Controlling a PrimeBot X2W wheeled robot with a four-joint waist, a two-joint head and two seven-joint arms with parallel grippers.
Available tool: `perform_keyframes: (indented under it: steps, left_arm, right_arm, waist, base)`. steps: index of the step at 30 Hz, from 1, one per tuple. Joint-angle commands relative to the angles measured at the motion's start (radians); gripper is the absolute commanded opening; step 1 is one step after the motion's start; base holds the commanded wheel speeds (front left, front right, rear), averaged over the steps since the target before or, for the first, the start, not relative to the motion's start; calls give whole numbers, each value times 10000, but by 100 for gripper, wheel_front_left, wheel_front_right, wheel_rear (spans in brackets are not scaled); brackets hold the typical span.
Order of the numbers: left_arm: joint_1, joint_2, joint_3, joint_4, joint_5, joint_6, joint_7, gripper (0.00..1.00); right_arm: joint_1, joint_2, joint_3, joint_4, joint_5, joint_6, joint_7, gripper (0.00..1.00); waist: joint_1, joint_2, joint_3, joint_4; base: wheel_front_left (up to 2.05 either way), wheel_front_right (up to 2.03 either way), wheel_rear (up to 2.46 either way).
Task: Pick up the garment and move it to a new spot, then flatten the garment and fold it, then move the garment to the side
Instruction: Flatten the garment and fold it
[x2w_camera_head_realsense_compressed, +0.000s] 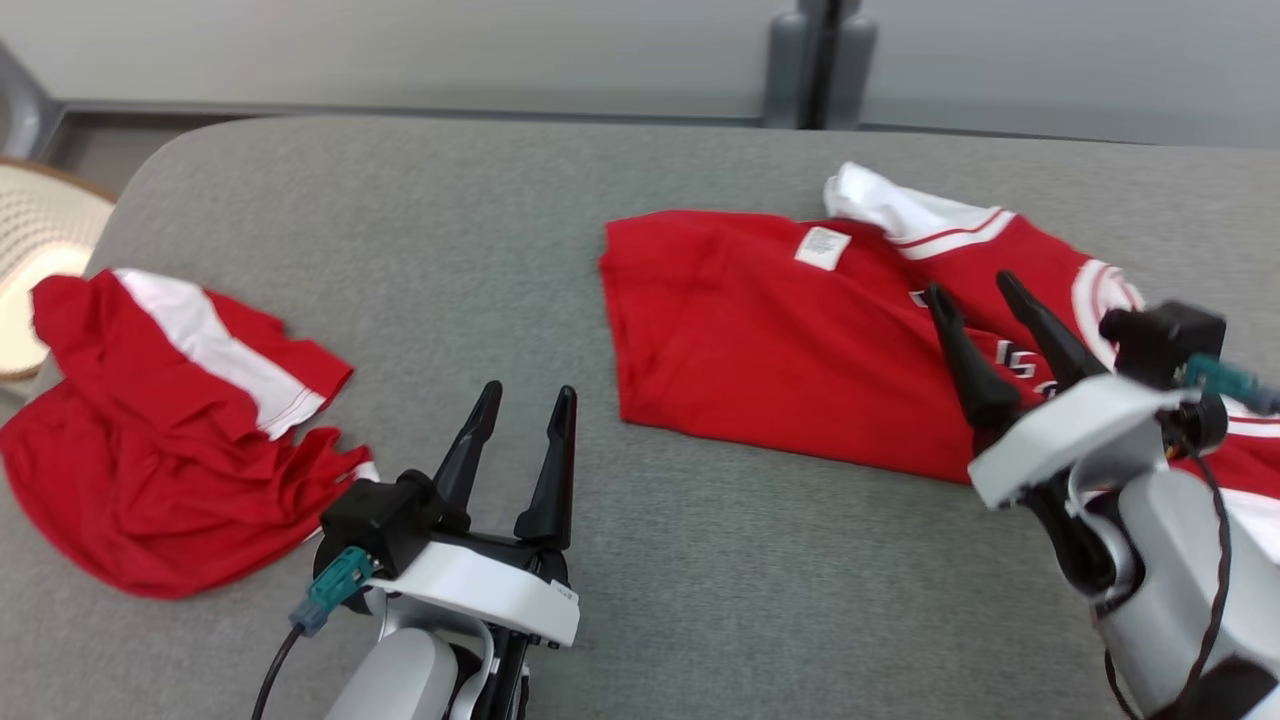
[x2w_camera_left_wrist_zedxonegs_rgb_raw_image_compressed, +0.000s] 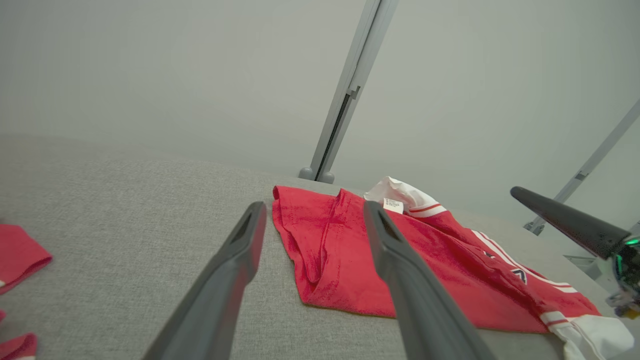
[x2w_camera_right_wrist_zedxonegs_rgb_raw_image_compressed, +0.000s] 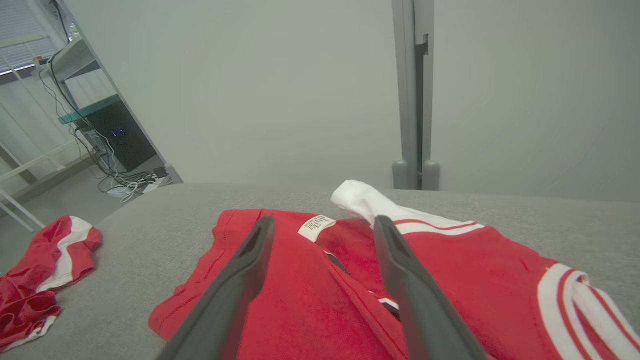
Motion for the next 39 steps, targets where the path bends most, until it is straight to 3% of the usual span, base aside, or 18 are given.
perform_keyframes:
  steps: [1, 4, 7, 14, 21, 22, 23, 33, 39]
  left_arm:
    - [-226, 42, -31, -60, -121, 78, -2, 100]
    - [-355, 36, -307, -127, -290, 149, -2, 100]
    - [-493, 39, -497, -289, -632, 246, -2, 100]
    - [-693, 36, -840, -542, -984, 388, -2, 100]
    - [-793, 36, -1015, -622, -1157, 471, -2, 100]
    - [-792, 38, -1031, -620, -1158, 489, -2, 100]
    - [-805, 39, -1046, -615, -1156, 502, -2, 100]
    - [-630, 39, -681, -363, -924, 495, -2, 100]
    - [-491, 39, -282, -201, -708, 356, -2, 100]
  right_arm:
    - [-308, -71, 30, 179, 508, 0, 304, 100]
    - [-935, -114, 93, 517, 2480, 0, 1571, 100]
    - [-1572, -565, -74, 886, 3429, 0, 2302, 100]
    - [-2390, -1197, 116, 1810, 3921, 0, 3131, 100]
    - [-2759, -1376, 534, 2183, 4217, 0, 3358, 100]
    - [-2814, -1369, 600, 2168, 4263, 0, 3334, 62]
    - [-2857, -1389, 660, 2100, 4321, 0, 3242, 0]
    - [-2304, -1458, 2023, 593, 4900, 0, 1973, 0]
    - [-1380, -1418, 3231, -777, 5382, 0, 1863, 0]
  waist:
    - [0, 0, 459, 508]
    - [0, 0, 772, 950]
    - [0, 0, 1080, 1364]
    - [0, 0, 1537, 2028]
    - [0, 0, 1706, 2279]
    - [0, 0, 1721, 2296]
    - [0, 0, 1730, 2310]
    - [0, 0, 1158, 1856]
    - [0, 0, 438, 1359]
  base:
    - [0, 0, 0]
    - [0, 0, 0]
    - [0, 0, 0]
    - [0, 0, 0]
    - [0, 0, 0]
    - [0, 0, 0]
    - [0, 0, 0]
    - [0, 0, 0]
    - [0, 0, 0]
